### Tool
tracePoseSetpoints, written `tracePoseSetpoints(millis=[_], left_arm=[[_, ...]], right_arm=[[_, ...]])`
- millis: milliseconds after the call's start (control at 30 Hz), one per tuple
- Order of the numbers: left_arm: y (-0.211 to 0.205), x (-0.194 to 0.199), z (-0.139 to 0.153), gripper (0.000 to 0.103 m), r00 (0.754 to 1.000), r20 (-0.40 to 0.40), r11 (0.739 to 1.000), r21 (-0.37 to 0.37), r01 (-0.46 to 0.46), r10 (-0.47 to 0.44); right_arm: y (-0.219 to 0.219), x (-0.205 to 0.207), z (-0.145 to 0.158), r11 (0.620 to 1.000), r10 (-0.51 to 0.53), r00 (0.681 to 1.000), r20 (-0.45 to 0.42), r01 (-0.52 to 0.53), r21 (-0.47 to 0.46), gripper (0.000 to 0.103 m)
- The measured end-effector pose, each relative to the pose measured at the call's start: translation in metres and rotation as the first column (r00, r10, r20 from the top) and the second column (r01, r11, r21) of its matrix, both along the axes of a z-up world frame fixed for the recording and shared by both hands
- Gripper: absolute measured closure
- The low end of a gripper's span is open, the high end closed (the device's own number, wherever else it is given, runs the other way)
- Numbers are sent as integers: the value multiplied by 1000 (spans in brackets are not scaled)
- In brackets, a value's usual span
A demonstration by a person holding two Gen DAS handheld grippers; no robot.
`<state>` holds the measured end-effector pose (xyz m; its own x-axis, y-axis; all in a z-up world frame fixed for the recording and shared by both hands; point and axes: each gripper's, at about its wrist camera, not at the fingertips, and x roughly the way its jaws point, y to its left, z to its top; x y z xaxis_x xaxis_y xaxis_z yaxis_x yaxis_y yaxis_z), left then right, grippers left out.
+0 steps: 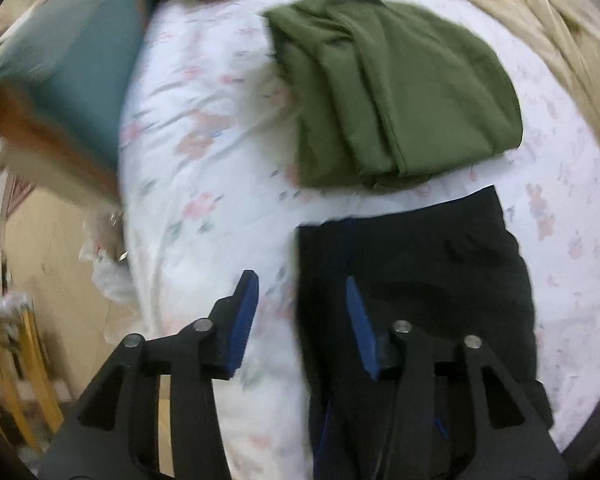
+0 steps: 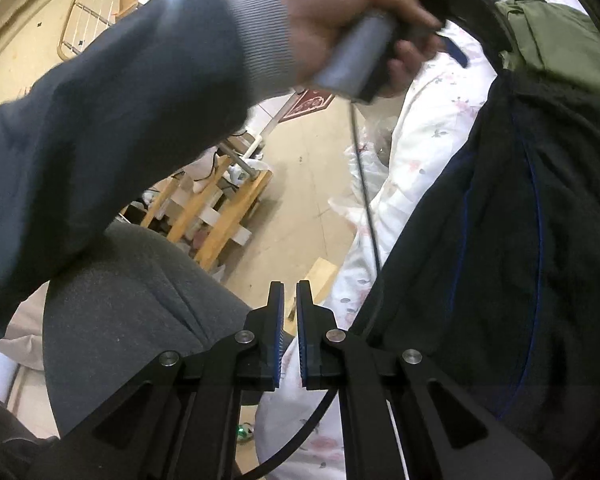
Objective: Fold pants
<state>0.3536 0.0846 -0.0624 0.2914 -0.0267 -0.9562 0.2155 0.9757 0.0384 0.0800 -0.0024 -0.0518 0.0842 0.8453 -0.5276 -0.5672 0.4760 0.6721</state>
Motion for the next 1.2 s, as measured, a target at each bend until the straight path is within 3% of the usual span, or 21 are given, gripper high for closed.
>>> tracePoseSetpoints(millis=[67,133,200,367,500,600,667,733,767,800,833,900,1000,1100,1200], left_arm=[[13,-23,18,54,999,7,998,-41,-48,48],[25,-53,30,52,997,-6,995,-61,-82,82],[29,-82,33,51,995,-19,993,-68,-96,95],[27,-152,17,50,985,-50,979,-117,-169,164],[5,-191,-10,50,982,-116,969,-179,-171,152],[-17,-206,-41,50,979,-163,985,-101,-141,124],[-23,-210,-53,51,973,-181,987,-47,-152,141],[-26,-215,-55,55,975,-146,984,-33,-175,169],[-29,-217,-54,70,980,-119,986,-23,-163,159],[-35,-220,-54,97,987,-96,992,-2,-127,126],[-40,-222,-53,100,991,-92,995,12,-96,97],[-47,-228,-44,101,996,-65,999,1,-54,54],[-42,-234,-27,101,997,-33,997,-31,-73,72],[-19,-234,-16,100,990,-29,988,-65,-142,141],[-1,-229,-25,93,973,-52,973,-41,-226,223]], right_arm=[[-7,-5,5,999,-4,1000,1,4,37,91],[-22,-8,11,999,-26,1000,8,25,38,81],[-48,-7,13,996,-67,998,-17,68,52,48],[-136,0,19,970,-241,970,-43,242,25,47],[-197,5,8,907,-416,908,-40,412,-82,47],[-235,5,-3,844,-536,837,-109,529,-83,47],[-247,5,-8,822,-568,809,-150,564,-74,47],[-251,6,-10,813,-583,802,-130,573,-108,47],[-253,5,-11,807,-589,800,-117,576,-128,47],[-255,4,-13,803,-594,796,-114,579,-145,47],[-257,4,-15,801,-597,793,-122,579,-152,47],[-258,3,-17,794,-607,784,-133,588,-154,47],[-257,4,-18,791,-610,782,-130,589,-168,47],[-254,4,-20,794,-605,786,-129,582,-173,47],[-249,7,-26,798,-599,788,-144,571,-195,47]])
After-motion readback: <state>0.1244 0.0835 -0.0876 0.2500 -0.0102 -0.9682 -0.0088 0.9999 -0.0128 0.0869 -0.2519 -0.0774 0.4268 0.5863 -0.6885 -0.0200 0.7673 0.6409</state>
